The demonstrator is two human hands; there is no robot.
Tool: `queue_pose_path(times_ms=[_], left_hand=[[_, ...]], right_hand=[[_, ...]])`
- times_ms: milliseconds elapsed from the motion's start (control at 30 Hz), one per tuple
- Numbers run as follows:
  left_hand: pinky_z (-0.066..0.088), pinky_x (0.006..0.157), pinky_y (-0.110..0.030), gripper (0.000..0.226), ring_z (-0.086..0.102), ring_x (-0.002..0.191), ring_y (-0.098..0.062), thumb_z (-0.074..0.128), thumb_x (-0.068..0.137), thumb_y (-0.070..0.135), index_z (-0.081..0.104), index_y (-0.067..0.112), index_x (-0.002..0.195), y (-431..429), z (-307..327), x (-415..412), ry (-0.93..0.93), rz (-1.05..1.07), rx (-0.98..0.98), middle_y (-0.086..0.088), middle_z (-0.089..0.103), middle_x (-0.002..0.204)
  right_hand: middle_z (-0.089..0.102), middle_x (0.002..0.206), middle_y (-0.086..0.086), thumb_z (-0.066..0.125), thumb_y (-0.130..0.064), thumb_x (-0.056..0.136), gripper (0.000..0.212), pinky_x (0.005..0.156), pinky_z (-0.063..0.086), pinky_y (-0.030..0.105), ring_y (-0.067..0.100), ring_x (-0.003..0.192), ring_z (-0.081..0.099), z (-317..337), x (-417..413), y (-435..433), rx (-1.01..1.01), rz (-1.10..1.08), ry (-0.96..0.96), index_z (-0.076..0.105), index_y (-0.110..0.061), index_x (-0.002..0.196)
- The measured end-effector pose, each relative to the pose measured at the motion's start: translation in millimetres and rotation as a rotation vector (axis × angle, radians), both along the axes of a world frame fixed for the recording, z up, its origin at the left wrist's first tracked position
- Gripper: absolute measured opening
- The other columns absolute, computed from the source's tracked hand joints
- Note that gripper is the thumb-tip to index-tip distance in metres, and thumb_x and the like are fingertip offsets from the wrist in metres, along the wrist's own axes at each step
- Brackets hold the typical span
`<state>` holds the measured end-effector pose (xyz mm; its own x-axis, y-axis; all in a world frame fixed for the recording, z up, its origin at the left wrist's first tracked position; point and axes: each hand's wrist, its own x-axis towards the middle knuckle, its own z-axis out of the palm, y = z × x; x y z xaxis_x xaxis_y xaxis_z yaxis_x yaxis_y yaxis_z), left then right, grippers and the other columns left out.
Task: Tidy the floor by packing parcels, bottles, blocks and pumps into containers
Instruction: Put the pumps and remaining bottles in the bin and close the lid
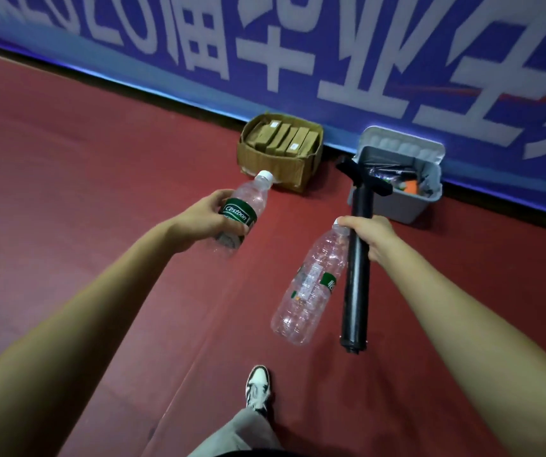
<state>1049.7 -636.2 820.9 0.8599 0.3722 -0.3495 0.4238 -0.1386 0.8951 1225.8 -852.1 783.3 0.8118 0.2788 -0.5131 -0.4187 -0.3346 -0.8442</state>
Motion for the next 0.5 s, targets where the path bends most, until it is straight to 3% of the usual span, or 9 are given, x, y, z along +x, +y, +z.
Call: queue_pose_path(times_ms=[133,200,333,500], left_hand=[[0.052,0.076,-0.035,0.076,0.061,0.085,-0.019,0.074,0.066,0.005,0.040,0.017,0.133,29.0,38.8,68.3,-0.086,-0.076,0.064,-0.002,0.057,0.103],[0.052,0.076,-0.034,0.073,0.061,0.085,-0.018,0.073,0.071,0.001,0.039,0.017,0.134,40.2,53.9,97.5,-0.119,-0.109,0.072,-0.001,0.057,0.103],[0.052,0.074,-0.031,0.070,0.062,0.085,-0.016,0.074,0.060,0.012,0.044,0.026,0.122,56.4,73.6,143.9,-0.148,-0.186,0.092,0.000,0.058,0.103],[0.052,0.078,-0.034,0.067,0.063,0.088,-0.017,0.077,0.062,0.014,0.046,0.026,0.120,69.3,86.5,209.3,-0.168,-0.253,0.116,0.000,0.061,0.103]], right_hand=[[0.058,0.048,0.008,0.072,-0.001,0.074,0.013,0.041,0.046,0.024,0.018,0.040,0.050,23.8,47.1,12.2,0.011,-0.085,-0.102,0.059,-0.002,0.076],[0.059,0.050,0.008,0.074,-0.001,0.073,0.016,0.041,0.047,0.025,0.018,0.039,0.052,35.2,68.3,18.3,0.029,-0.138,-0.137,0.059,-0.003,0.079],[0.056,0.056,0.011,0.072,-0.001,0.075,0.016,0.039,0.045,0.023,0.014,0.031,0.049,52.6,105.9,23.3,0.059,-0.237,-0.179,0.058,-0.004,0.082],[0.058,0.063,0.012,0.074,-0.001,0.074,0.021,0.040,0.045,0.023,0.019,0.045,0.051,62.9,150.4,12.5,0.024,-0.349,-0.265,0.060,-0.005,0.090]])
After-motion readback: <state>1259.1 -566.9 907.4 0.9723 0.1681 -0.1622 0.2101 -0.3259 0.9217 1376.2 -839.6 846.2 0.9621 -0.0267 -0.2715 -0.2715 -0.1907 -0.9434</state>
